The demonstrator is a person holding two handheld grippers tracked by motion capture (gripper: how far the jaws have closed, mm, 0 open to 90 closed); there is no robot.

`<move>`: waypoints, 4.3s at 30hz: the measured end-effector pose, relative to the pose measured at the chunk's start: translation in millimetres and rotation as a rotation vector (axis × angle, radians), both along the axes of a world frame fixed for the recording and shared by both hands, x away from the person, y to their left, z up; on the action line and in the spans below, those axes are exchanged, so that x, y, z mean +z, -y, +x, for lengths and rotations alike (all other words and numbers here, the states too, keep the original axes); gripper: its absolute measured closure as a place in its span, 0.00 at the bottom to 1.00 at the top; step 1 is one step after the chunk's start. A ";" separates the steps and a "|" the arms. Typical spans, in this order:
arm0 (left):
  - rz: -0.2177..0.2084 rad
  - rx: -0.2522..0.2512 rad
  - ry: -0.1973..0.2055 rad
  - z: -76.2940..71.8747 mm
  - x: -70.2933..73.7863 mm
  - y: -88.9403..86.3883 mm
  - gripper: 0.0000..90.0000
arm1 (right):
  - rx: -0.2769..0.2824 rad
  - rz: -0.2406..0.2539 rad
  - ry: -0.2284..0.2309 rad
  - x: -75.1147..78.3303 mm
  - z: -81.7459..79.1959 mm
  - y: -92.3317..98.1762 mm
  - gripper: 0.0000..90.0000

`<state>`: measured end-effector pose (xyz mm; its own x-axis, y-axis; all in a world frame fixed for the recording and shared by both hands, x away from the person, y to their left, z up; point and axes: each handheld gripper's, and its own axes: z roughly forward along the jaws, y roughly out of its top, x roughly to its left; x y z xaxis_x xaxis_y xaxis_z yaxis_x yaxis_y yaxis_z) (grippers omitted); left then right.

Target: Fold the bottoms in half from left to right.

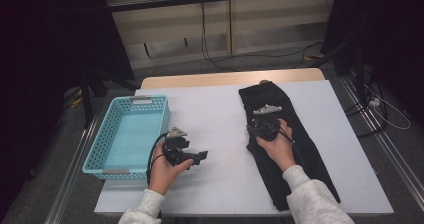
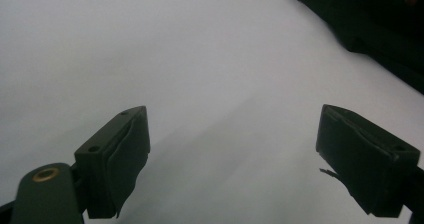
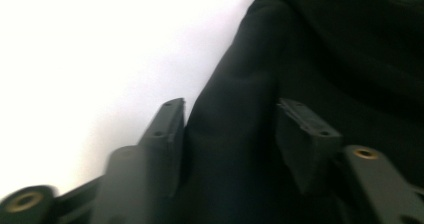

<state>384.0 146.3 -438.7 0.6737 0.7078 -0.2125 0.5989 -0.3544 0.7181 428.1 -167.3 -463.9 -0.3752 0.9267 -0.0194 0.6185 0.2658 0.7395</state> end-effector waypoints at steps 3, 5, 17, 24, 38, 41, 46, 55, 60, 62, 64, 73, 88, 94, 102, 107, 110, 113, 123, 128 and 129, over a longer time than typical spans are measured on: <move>0.003 -0.002 -0.007 -0.2 -1.3 -0.1 0.16 | -0.015 -0.007 -0.001 0.8 0.1 0.3 0.60; 0.003 -0.002 -0.006 0.2 -0.7 -0.7 0.16 | -0.007 -0.008 -0.005 1.6 -0.2 -0.6 0.70; -0.009 -0.005 -0.007 1.0 -0.6 1.9 0.16 | -0.008 0.023 -0.014 3.1 0.9 11.3 0.94; -0.017 -0.004 -0.006 3.3 0.6 2.8 0.16 | 0.073 0.007 -0.029 8.2 -7.7 0.2 0.95; -0.032 -0.012 -0.012 11.5 2.9 10.0 0.16 | 0.248 0.052 -0.047 6.5 -35.5 -27.8 0.95; -0.028 0.009 -0.009 13.1 2.3 8.2 0.15 | 0.278 0.075 -0.058 6.0 -39.4 -35.3 0.95; -0.028 0.029 -0.011 14.4 3.5 3.4 0.15 | 0.360 0.086 -0.072 6.6 -47.7 -54.6 0.94; -0.027 0.042 -0.010 15.4 5.5 -0.2 0.15 | 0.457 0.092 -0.082 6.6 -58.2 -75.1 0.94; -0.032 0.057 -0.013 16.3 4.5 -2.3 0.15 | 0.490 0.100 -0.089 6.7 -61.4 -80.2 0.94; -0.030 0.059 -0.013 16.9 4.1 -3.4 0.15 | 0.508 0.104 -0.093 7.2 -63.3 -83.0 0.94; -0.040 0.061 -0.013 17.3 4.1 -3.8 0.14 | 0.531 0.108 -0.097 7.3 -65.8 -86.2 0.94; -0.055 0.068 -0.006 18.8 4.8 -6.1 0.13 | 0.584 0.104 -0.106 8.7 -76.6 -96.7 0.84; -0.059 0.067 -0.011 21.6 3.0 -6.5 0.13 | 0.392 0.168 -0.034 41.5 -70.9 -25.1 0.50; -0.057 0.060 -0.012 22.5 3.6 -4.3 0.13 | 0.303 0.147 -0.036 36.5 -74.6 2.9 0.45; -0.064 0.048 -0.016 26.2 4.1 -0.3 0.13 | 0.202 0.139 -0.028 35.3 -90.4 40.7 0.43; -0.062 0.052 -0.015 29.1 4.4 -0.7 0.13 | 0.130 0.143 -0.047 31.5 -102.1 65.6 0.43; -0.059 0.053 -0.020 30.4 3.8 0.2 0.13 | 0.105 0.151 -0.058 29.0 -108.1 74.3 0.45; -0.059 0.048 -0.018 31.0 2.9 2.3 0.13 | 0.090 0.123 -0.080 23.6 -111.7 79.9 0.47; -0.061 0.045 -0.019 31.5 3.5 2.9 0.13 | 0.071 0.136 -0.113 16.8 -122.6 94.6 0.58; -0.059 0.047 -0.016 31.6 4.1 3.2 0.13 | 0.073 0.132 -0.133 11.0 -127.0 97.1 0.65; -0.058 0.047 -0.016 31.6 4.1 3.3 0.13 | 0.076 0.132 -0.137 11.2 -127.4 96.6 0.69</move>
